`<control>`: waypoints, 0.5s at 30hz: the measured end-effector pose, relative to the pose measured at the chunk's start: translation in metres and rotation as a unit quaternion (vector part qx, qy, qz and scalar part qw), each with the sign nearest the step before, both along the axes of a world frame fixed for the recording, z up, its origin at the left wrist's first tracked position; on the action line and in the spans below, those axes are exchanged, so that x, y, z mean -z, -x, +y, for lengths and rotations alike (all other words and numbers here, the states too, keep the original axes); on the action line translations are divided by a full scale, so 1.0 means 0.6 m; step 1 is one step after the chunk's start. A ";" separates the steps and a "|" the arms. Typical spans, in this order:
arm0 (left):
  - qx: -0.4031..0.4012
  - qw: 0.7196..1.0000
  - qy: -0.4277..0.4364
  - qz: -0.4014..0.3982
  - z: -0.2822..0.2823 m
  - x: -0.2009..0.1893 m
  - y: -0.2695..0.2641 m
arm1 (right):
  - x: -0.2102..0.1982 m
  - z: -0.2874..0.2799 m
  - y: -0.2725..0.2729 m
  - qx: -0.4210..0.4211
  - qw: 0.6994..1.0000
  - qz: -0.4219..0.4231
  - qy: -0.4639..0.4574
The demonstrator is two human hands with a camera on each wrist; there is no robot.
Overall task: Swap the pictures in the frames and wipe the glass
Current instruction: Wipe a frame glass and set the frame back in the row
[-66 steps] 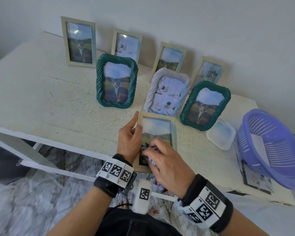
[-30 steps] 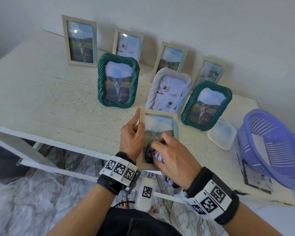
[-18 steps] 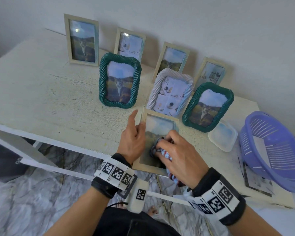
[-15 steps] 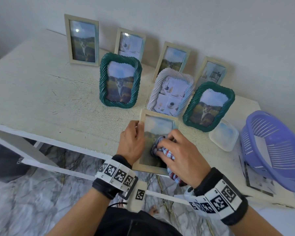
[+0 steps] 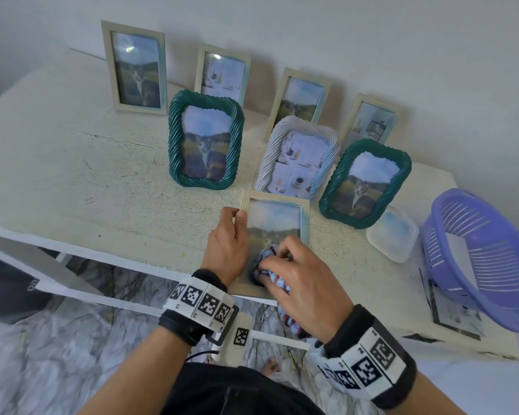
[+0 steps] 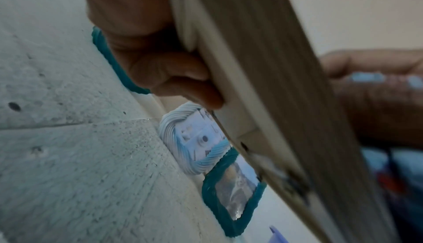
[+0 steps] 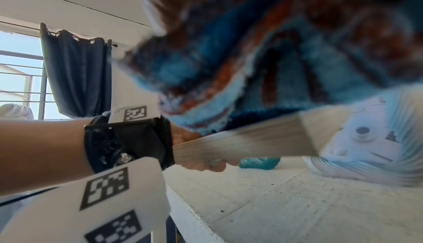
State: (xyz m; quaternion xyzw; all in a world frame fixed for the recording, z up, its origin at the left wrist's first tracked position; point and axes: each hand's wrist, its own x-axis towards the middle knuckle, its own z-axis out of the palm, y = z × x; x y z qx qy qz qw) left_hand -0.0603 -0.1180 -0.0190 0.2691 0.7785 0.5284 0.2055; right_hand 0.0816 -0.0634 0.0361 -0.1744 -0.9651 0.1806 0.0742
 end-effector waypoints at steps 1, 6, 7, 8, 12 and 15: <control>-0.002 1.000 -0.003 0.004 0.002 0.001 -0.001 | 0.002 -0.004 0.003 -0.004 1.000 -0.003 0.002; -0.013 1.000 -0.010 -0.009 0.006 0.007 -0.002 | 0.004 -0.002 0.013 -0.020 1.000 -0.017 -0.009; -0.016 1.000 -0.010 -0.012 0.006 0.007 -0.002 | 0.003 0.004 0.015 -0.010 1.000 -0.011 -0.013; -0.018 1.000 -0.011 -0.012 0.007 0.008 -0.001 | 0.002 0.010 0.017 0.000 1.000 -0.003 -0.018; -0.008 0.999 -0.037 0.020 0.009 0.008 0.010 | 0.000 0.000 0.026 0.000 1.000 -0.001 -0.019; 0.004 0.998 -0.057 0.035 0.004 0.015 0.008 | 0.001 -0.011 0.019 -0.038 0.999 -0.033 0.000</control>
